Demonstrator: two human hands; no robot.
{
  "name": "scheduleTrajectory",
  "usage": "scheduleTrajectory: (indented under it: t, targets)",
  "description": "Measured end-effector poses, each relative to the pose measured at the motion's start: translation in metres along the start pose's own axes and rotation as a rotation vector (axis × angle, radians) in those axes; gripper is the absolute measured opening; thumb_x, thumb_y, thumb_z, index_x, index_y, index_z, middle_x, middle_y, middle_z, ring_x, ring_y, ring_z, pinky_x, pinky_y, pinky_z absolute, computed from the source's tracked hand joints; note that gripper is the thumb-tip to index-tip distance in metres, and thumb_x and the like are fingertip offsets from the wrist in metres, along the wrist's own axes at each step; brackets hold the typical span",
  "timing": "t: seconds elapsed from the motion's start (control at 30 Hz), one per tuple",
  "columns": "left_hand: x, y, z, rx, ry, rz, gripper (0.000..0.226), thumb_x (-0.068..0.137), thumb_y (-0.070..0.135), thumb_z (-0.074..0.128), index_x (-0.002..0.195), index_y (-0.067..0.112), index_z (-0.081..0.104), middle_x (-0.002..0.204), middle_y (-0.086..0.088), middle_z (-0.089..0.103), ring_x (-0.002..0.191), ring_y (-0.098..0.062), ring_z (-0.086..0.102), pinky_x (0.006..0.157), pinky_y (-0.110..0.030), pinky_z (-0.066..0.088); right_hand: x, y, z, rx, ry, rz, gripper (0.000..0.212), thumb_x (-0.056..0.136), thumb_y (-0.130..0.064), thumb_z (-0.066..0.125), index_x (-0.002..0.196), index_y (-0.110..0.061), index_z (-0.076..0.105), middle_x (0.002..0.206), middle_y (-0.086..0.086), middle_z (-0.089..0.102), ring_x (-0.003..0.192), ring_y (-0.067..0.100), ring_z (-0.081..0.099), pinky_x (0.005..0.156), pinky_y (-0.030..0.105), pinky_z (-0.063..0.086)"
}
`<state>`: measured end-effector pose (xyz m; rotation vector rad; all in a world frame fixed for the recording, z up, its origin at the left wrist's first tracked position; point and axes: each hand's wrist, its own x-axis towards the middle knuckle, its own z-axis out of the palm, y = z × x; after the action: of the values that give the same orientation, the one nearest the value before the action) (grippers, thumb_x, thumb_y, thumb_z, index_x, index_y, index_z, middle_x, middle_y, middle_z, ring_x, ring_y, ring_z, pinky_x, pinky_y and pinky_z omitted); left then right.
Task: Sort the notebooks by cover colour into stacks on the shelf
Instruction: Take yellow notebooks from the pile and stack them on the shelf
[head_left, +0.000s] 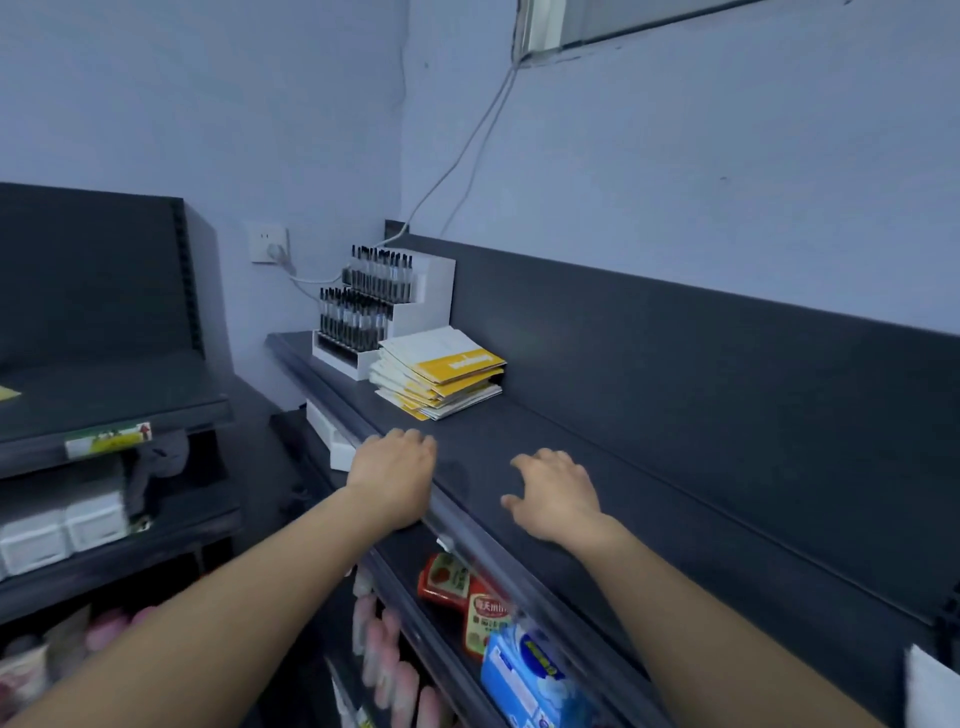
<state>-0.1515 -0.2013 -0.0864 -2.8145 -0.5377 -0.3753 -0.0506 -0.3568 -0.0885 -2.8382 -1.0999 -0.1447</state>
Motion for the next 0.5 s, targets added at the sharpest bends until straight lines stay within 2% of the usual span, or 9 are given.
scheduleTrajectory:
  t: [0.13, 0.5]
  targets:
    - [0.047, -0.025, 0.011, -0.001, 0.004, -0.015, 0.029, 0.092, 0.026, 0.051, 0.119, 0.015, 0.048, 0.121, -0.004, 0.053, 0.115, -0.023, 0.050, 0.088, -0.035, 0.040, 0.055, -0.006, 0.003, 0.020, 0.006, -0.010, 0.051, 0.093, -0.043, 0.054, 0.137, -0.018, 0.046, 0.135, 0.007, 0.048, 0.128, 0.026, 0.040, 0.105, 0.038, 0.033]
    - [0.144, -0.083, 0.037, -0.026, 0.017, -0.052, 0.029, 0.096, 0.030, 0.044, 0.118, 0.013, 0.050, 0.119, -0.007, 0.055, 0.114, -0.026, 0.051, 0.086, -0.035, 0.042, 0.171, -0.029, 0.014, 0.105, -0.033, 0.010, 0.053, 0.094, -0.048, 0.049, 0.138, -0.017, 0.044, 0.139, 0.006, 0.045, 0.132, 0.026, 0.036, 0.107, 0.040, 0.033]
